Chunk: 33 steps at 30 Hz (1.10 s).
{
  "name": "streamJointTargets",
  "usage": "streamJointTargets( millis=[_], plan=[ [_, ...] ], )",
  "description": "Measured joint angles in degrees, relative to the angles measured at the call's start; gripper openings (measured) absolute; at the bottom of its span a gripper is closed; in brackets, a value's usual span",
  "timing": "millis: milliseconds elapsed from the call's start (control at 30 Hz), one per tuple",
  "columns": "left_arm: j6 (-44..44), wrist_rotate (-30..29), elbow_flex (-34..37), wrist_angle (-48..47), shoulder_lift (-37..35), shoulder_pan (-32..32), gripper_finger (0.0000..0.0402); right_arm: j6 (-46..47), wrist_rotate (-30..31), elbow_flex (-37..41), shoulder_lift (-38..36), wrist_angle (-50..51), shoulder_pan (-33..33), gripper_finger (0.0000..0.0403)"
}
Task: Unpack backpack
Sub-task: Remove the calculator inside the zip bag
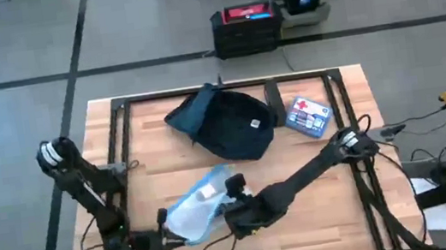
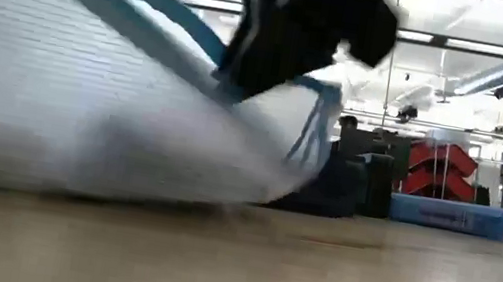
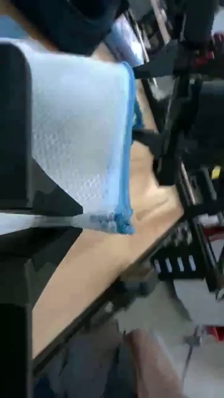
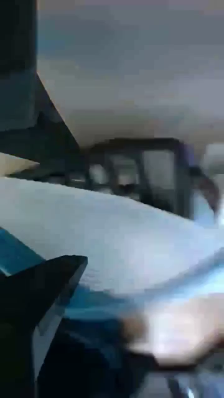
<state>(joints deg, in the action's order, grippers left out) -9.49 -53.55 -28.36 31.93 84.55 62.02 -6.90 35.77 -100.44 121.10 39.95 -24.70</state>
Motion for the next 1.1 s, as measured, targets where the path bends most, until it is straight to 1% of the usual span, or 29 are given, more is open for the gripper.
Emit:
streamJointTargets(
  millis=[167, 233, 300, 400, 500, 567, 667, 767, 800, 867, 933, 967, 1033, 1100],
  plan=[
    [-0.5, -0.3, 0.0, -0.1, -0.3, -2.0, 0.0088, 0.8, 1.0, 0.0, -0.2, -0.9, 0.8, 0.0234],
    [-0.2, -1.4, 0.0, -0.1, -0.8, -2.2, 0.0111, 1.9, -0.8, 0.0, -0.2, -1.2, 0.8, 0.0237],
    [0.1, -2.9, 0.0, -0.1, -1.6, -2.4, 0.0132, 3.1, -4.0, 0.0, -0.2, -1.4, 0.3, 0.0239],
    [2.8, -5.0, -0.1, 0.0, -2.5, -2.4, 0.0159, 4.3, -7.7, 0.0, -0.1, -1.7, -0.7, 0.0241],
    [4.0, -6.8, -0.1, 0.4, -2.6, -2.5, 0.0178, 4.4, -8.1, 0.0, -0.1, -1.8, -1.8, 0.0237],
    [4.5, -7.0, -0.1, 0.4, -2.6, -2.5, 0.0185, 4.3, -8.2, 0.0, -0.1, -2.0, -2.3, 0.0234],
    [5.6, -7.2, -0.1, 0.5, -2.6, -2.5, 0.0190, 3.9, -8.7, 0.2, 0.4, -2.7, -2.6, 0.0231],
    [7.2, -8.9, -0.1, 0.6, -2.6, -2.6, 0.0186, 2.5, -8.7, 0.3, 2.2, -3.3, -2.5, 0.0234],
    [7.5, -10.5, -0.1, 0.6, -2.6, -2.6, 0.0183, 1.9, -8.7, 0.3, 3.0, -3.7, -2.4, 0.0236],
    [6.9, -16.4, -0.1, 0.6, -2.6, -2.6, 0.0175, 0.3, -8.4, 0.3, 4.8, -3.7, -2.0, 0.0240],
    [5.8, -22.4, -0.1, 0.5, -2.6, -2.7, 0.0166, -0.9, -6.2, 0.4, 6.3, -3.7, -1.5, 0.0242],
    [5.3, -24.2, 0.1, 0.4, -2.7, -2.7, 0.0161, -1.6, -4.8, 0.4, 6.7, -3.7, -1.2, 0.0244],
    [4.5, -25.0, 0.7, 0.0, -2.7, -2.8, 0.0152, -2.5, -3.2, 0.4, 7.0, -3.8, -0.7, 0.0245],
    [4.2, -25.0, 1.0, 0.1, -2.7, -2.9, 0.0143, -2.7, -3.1, 0.4, 7.0, -4.2, -0.1, 0.0247]
  ],
)
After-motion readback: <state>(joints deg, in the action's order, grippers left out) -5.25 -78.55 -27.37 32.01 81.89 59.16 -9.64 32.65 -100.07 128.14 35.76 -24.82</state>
